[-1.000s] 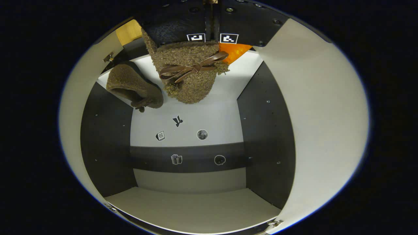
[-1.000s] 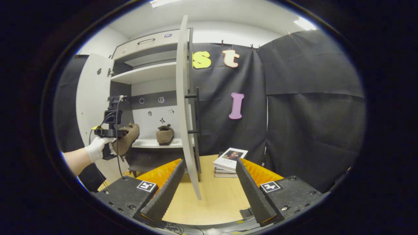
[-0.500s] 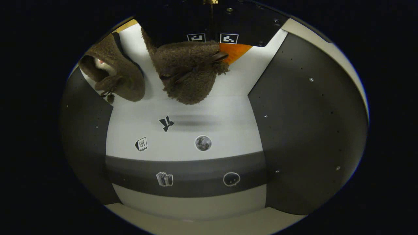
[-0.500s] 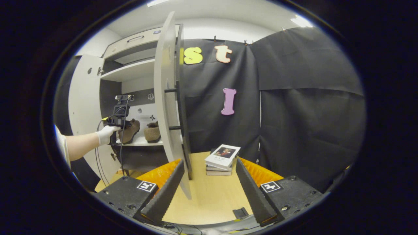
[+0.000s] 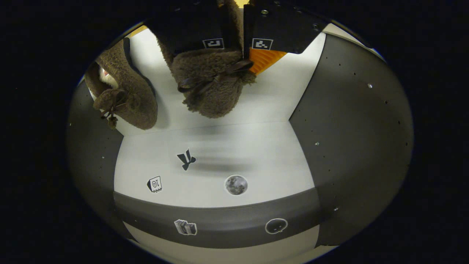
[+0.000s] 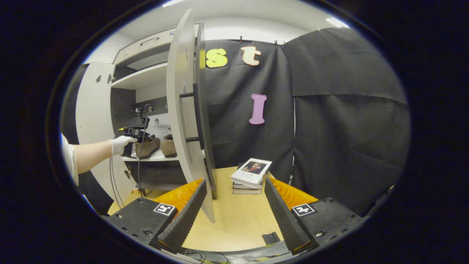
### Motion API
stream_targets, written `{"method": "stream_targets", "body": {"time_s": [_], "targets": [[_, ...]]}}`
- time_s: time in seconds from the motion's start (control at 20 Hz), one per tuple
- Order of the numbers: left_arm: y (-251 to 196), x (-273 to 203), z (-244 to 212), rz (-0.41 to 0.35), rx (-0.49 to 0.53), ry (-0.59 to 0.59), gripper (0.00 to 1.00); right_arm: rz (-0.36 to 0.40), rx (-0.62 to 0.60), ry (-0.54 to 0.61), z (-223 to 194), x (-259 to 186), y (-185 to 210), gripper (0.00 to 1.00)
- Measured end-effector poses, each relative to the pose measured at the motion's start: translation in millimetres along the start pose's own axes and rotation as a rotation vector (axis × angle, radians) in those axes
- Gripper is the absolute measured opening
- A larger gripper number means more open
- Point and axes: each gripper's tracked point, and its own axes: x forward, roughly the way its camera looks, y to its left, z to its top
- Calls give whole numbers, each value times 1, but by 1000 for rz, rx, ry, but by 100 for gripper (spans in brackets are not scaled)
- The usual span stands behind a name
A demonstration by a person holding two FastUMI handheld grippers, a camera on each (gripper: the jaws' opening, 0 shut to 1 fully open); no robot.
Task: Grab one shoe with the right hand and put it into the shoe cabinet, grab the other shoe with the left hand and put it into the shoe cabinet; then close the right door with the right hand and the left door with the left hand.
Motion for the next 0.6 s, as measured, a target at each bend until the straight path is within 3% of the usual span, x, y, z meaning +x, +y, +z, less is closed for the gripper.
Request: {"method": "stream_targets", "body": {"time_s": [0.1, 0.3, 0.6], "targets": [[2, -9, 2, -4, -8, -6, 34, 5, -3, 3, -1, 1, 3, 100], [12, -30, 6, 3, -16, -27, 93, 25, -4, 3, -1, -2, 10, 100], [4, -81, 9, -40, -10, -91, 100, 47, -17, -20, 4, -16, 23, 100]]}}
